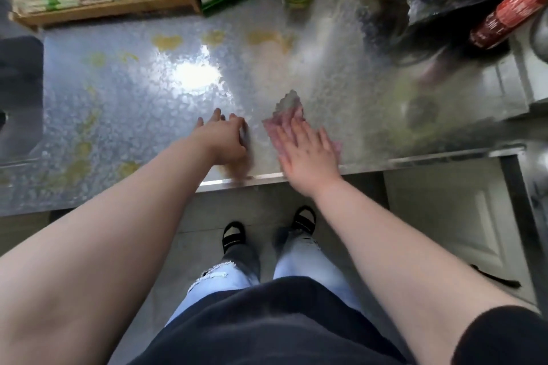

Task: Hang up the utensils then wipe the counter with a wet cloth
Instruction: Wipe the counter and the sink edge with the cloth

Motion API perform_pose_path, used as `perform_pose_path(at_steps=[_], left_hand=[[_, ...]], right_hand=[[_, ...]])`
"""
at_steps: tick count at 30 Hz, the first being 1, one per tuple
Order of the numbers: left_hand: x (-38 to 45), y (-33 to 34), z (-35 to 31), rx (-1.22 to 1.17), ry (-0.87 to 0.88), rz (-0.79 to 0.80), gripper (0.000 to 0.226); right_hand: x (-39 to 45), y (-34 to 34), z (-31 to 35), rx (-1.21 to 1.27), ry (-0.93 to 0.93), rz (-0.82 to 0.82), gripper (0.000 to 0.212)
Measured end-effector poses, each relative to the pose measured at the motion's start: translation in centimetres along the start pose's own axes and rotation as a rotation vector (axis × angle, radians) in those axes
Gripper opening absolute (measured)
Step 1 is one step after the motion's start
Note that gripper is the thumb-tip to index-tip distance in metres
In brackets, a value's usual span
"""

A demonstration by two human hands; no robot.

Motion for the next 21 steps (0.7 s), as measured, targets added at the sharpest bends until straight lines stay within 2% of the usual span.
perform_pose_path(at_steps=[2,6,8,11,15,21], left_hand=[[0.1,-0.2,0.5,-0.022,0.014,-0.015,0.06],[0.0,0.0,1.2,-0.087,0.058,-0.051,0.071],[-0.4,-0.4,2.2,-0.181,0.057,-0.138,0.072],[-1.7,-0.3,5.7,-0.255,0.002,-0.24,0.055],[-2.7,0.9,10.5,-0.116,-0.091,-0.117,0.04],[-2.7,0.5,12.2,0.034,-0.002,-0.03,0.048]], right_hand=[[0.6,-0.6,-3.3,-0.088,0.011,-0.034,0.064],[-0.2,-1.2,-11.8,-0.001,0.385,-0.141,0.074],[-0.5,-1.3,-12.6,0.058,0.483,-0.203,0.074],[0.1,-0.8,-8.6,0.13,0.532,-0.239,0.075],[1.6,1.1,2.9,0.118,0.314,-0.186,0.079],[5.5,3.3,17.9,0.106,0.088,-0.122,0.082]])
Point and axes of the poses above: each hand's wrist, its own x-axis towards the middle knuckle, its own y-axis out of the palm, z = x × y, the point moved 7 cm from there along x, towards the middle knuckle, and after that the axes turned 2 degrees about -z, right-handed, at the moved point
